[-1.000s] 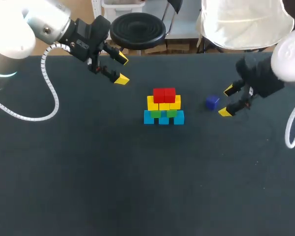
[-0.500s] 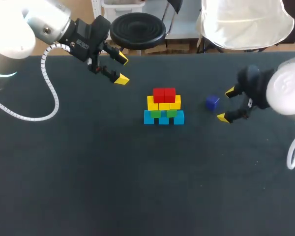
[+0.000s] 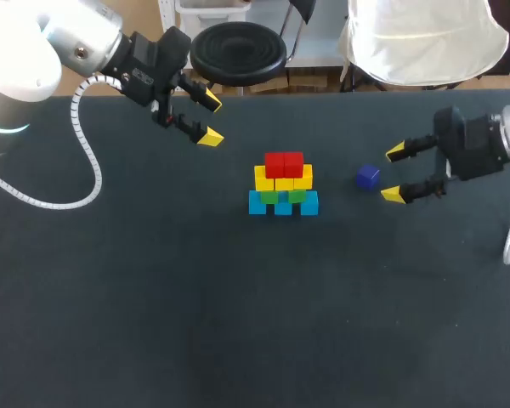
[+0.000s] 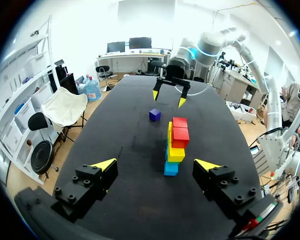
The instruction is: Place the blue cubes, place green cubes on the blue cubes, place the yellow cubes on the green cubes, then place the red cubes on the yellow cubes, and place purple cube on the red cubes.
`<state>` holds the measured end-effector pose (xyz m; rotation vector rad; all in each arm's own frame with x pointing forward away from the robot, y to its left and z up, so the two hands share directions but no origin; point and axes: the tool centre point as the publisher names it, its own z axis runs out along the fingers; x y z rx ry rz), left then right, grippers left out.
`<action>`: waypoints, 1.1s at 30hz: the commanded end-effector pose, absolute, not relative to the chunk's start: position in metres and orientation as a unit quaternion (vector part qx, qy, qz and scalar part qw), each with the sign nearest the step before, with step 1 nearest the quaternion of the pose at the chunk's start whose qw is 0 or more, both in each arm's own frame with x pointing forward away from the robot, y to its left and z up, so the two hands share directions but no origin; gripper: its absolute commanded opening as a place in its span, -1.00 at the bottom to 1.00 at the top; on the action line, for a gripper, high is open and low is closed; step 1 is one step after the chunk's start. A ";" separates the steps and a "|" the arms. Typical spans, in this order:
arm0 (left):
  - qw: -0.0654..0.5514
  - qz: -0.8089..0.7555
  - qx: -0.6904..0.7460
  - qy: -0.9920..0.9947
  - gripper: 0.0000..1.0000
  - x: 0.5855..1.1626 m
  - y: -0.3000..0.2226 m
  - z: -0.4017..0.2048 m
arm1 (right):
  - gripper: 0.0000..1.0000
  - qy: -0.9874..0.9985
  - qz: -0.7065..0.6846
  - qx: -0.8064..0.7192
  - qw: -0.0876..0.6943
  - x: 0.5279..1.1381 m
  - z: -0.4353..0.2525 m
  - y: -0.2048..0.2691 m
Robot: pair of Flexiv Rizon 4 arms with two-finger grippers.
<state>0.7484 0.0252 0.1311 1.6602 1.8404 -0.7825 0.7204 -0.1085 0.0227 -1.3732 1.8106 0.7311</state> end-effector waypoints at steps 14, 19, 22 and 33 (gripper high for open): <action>0.267 -0.290 0.616 0.682 1.00 0.750 0.025 0.131 | 1.00 0.717 0.206 -0.486 0.455 0.728 0.011 -0.105; 0.267 -0.290 0.616 0.682 1.00 0.750 0.025 0.131 | 1.00 0.685 0.268 -0.486 0.472 0.746 0.001 -0.108; 0.267 -0.290 0.616 0.682 1.00 0.750 0.025 0.131 | 1.00 0.673 0.300 -0.489 0.468 0.755 -0.005 -0.110; 0.267 -0.290 0.616 0.682 1.00 0.750 0.025 0.131 | 1.00 0.675 0.303 -0.483 0.469 0.756 -0.007 -0.107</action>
